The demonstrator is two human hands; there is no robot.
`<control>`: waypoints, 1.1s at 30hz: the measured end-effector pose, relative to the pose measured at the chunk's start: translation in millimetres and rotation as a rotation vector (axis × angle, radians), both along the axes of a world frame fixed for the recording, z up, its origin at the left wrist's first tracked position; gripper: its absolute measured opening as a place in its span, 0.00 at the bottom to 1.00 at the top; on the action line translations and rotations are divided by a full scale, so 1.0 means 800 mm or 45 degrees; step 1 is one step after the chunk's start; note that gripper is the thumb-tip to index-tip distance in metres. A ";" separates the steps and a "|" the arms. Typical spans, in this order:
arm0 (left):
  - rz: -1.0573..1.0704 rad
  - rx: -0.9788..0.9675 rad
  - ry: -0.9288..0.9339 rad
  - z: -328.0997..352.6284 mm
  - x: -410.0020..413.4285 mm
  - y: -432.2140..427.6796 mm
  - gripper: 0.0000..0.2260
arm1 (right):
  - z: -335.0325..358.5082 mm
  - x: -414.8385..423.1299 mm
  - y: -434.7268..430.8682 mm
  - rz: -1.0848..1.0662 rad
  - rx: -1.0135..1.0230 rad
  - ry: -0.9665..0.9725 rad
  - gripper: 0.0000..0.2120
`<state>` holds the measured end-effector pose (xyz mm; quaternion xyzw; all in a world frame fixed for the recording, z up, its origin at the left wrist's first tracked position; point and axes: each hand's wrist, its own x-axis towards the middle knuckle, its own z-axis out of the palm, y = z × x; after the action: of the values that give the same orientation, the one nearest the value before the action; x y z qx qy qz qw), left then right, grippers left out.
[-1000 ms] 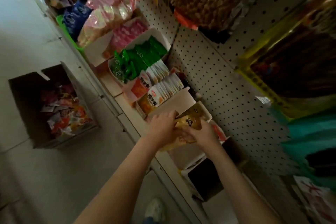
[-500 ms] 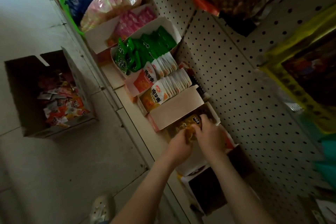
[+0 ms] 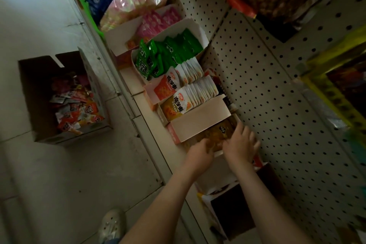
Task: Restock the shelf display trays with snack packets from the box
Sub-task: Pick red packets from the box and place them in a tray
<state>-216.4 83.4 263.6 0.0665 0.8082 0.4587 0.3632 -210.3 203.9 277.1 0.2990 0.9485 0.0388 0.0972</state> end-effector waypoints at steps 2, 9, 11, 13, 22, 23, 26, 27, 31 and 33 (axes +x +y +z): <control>0.072 0.040 0.049 0.012 -0.003 -0.017 0.15 | 0.012 0.004 -0.012 -0.020 -0.020 0.022 0.39; 0.451 0.194 0.158 0.055 -0.026 -0.106 0.10 | 0.059 -0.008 -0.120 0.207 -0.211 0.315 0.36; 0.550 0.181 0.210 0.063 -0.040 -0.151 0.09 | 0.065 -0.024 -0.172 0.371 -0.274 0.371 0.36; 0.633 0.152 0.212 0.066 -0.057 -0.205 0.10 | 0.065 -0.045 -0.229 0.523 -0.323 0.434 0.36; 0.771 -0.182 -0.110 -0.053 -0.150 -0.475 0.19 | -0.039 -0.178 -0.439 0.728 -0.765 -0.004 0.32; 0.813 -0.213 -0.143 -0.071 -0.157 -0.499 0.19 | -0.058 -0.194 -0.454 0.715 -0.812 -0.070 0.32; 0.898 -0.240 -0.194 -0.119 -0.175 -0.562 0.18 | -0.119 -0.236 -0.491 0.587 -0.958 -0.265 0.31; 0.896 -0.259 -0.189 -0.128 -0.177 -0.571 0.18 | -0.131 -0.243 -0.496 0.526 -0.977 -0.311 0.32; 0.929 -0.247 -0.189 -0.209 -0.215 -0.609 0.18 | -0.226 -0.297 -0.535 0.365 -1.098 -0.428 0.35; 0.943 -0.204 -0.251 -0.257 -0.235 -0.601 0.18 | -0.280 -0.318 -0.543 0.348 -1.204 -0.473 0.34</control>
<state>-404.3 -397.1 57.8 -0.3026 0.7720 0.4985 0.2529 -464.7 -230.9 53.2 0.0840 0.8596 -0.3287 0.3820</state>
